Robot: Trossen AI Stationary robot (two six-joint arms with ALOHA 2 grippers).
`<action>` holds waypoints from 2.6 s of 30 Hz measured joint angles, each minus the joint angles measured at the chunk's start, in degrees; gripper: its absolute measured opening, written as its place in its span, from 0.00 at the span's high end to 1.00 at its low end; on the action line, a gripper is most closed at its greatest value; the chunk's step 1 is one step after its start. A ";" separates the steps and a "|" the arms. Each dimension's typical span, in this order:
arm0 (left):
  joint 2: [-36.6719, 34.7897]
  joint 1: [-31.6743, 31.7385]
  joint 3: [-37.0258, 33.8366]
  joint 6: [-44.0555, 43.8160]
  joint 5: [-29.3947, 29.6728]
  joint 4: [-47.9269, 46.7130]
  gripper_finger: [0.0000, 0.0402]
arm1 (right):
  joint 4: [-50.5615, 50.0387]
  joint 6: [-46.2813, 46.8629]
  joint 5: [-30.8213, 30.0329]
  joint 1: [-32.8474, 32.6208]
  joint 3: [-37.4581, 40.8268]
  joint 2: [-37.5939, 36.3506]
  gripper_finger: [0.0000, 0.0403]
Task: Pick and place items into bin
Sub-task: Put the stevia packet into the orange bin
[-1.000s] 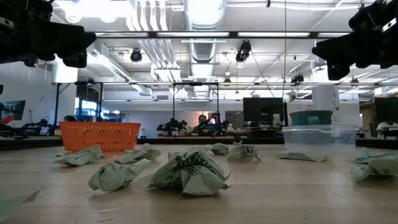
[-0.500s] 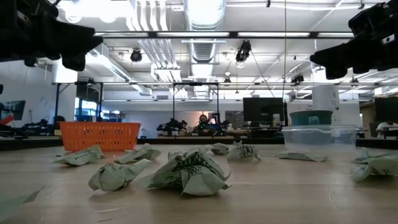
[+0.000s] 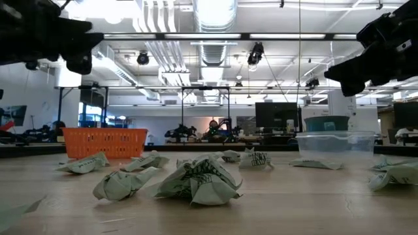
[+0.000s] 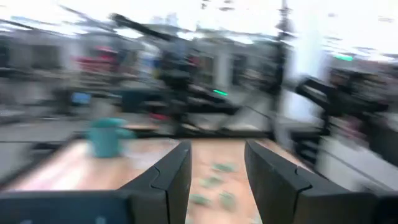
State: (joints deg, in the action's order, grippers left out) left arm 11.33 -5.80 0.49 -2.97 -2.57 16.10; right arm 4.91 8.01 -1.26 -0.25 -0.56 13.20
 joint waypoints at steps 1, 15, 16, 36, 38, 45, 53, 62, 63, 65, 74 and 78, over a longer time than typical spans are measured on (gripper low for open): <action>0.92 -0.05 0.00 -0.86 -2.28 0.19 0.67 | 0.01 0.37 0.01 0.00 0.00 0.57 0.83; 23.23 -2.21 7.49 7.30 -2.96 7.53 0.67 | 3.38 -1.72 -0.26 0.02 0.02 4.16 0.83; 25.87 -2.27 8.38 8.17 -2.96 7.50 0.67 | 3.74 -2.02 -0.24 0.02 0.02 4.16 0.83; 71.69 -10.37 42.83 4.37 14.91 -25.06 0.67 | 3.65 -2.63 -0.31 0.00 0.02 4.75 0.83; 73.90 -11.54 46.51 0.92 15.16 -27.77 0.67 | 3.65 -2.57 -0.32 0.00 0.02 4.75 0.83; 80.55 -14.66 52.13 -2.68 17.24 -32.11 0.67 | 3.65 -2.17 -0.31 0.00 0.02 4.91 0.83; 83.57 -14.62 52.43 -8.62 17.68 -32.05 0.67 | 3.69 -1.99 -0.28 0.00 0.02 4.93 0.83; 83.45 -14.62 53.93 -9.03 15.27 -31.67 0.67 | 4.24 -2.01 -0.28 0.00 0.02 4.93 0.83; 83.39 -14.71 54.30 -9.83 14.86 -31.47 0.67 | 4.25 -2.01 -0.28 0.00 0.02 4.93 0.83; 83.39 -14.78 54.66 -11.54 14.80 -31.23 0.67 | 4.28 -2.01 -0.28 0.00 0.02 4.93 0.83; 88.58 -14.73 54.94 -11.23 15.00 -30.76 0.60 | 4.37 -2.01 -0.28 0.00 0.02 5.04 0.83; 89.55 -14.51 55.30 -11.20 14.86 -30.87 0.56 | 4.37 -2.01 -0.28 0.02 0.02 5.03 0.83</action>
State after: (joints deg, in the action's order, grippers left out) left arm 100.88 -20.32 55.80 -14.17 12.29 -14.78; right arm 9.28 6.00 -1.54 -0.23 -0.54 18.23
